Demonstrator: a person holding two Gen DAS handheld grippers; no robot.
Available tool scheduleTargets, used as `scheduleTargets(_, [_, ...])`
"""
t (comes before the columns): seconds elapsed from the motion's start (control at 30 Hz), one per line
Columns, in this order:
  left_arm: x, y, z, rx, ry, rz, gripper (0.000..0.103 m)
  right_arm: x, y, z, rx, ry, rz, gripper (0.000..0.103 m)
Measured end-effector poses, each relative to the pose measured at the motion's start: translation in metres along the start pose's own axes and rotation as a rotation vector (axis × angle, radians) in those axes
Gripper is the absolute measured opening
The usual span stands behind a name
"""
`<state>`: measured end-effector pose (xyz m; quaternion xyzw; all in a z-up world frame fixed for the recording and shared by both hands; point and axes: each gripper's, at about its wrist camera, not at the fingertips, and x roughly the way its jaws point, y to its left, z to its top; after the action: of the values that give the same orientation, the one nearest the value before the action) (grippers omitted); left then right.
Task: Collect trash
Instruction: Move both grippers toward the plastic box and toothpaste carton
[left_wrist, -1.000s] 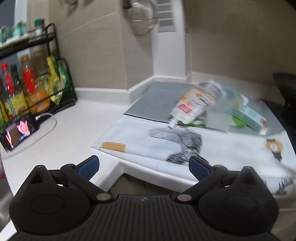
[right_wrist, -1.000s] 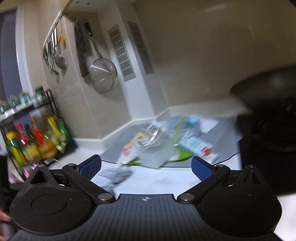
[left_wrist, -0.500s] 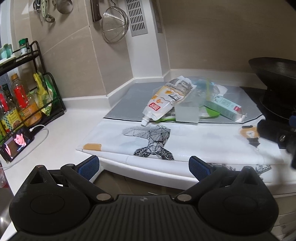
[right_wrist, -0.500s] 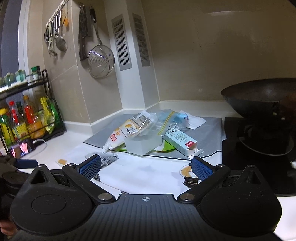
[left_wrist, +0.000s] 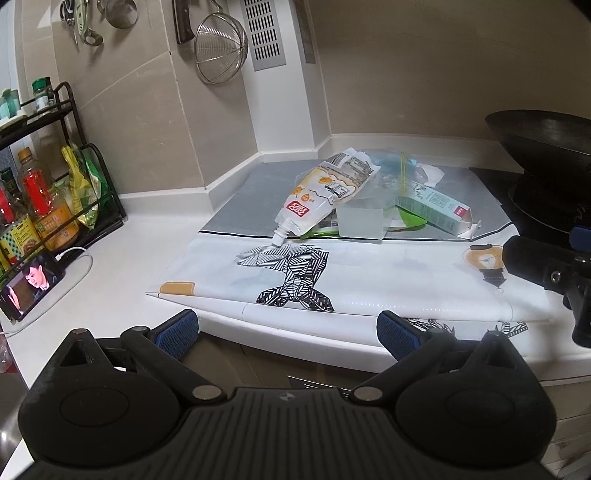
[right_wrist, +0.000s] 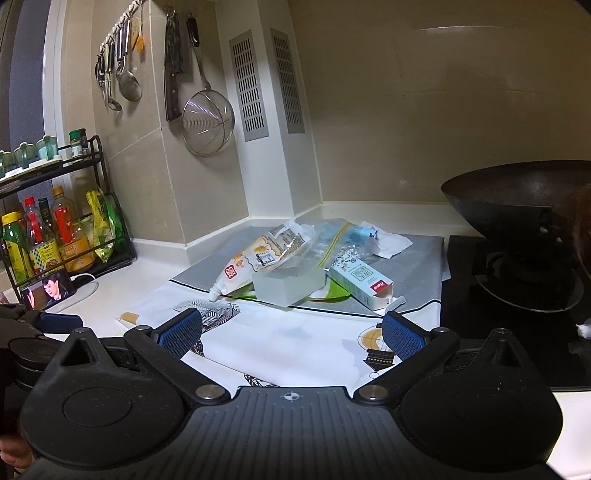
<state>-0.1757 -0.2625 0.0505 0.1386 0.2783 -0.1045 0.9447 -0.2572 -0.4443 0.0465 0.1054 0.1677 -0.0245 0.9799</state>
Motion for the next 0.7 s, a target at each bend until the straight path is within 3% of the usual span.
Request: scheduleTargets(0.7, [0.012,0.004,-0.008,0.011,0.035,-0.019,0.103,0.013,0.000,-0.007,-0.042,0.027,-0.027,0.103])
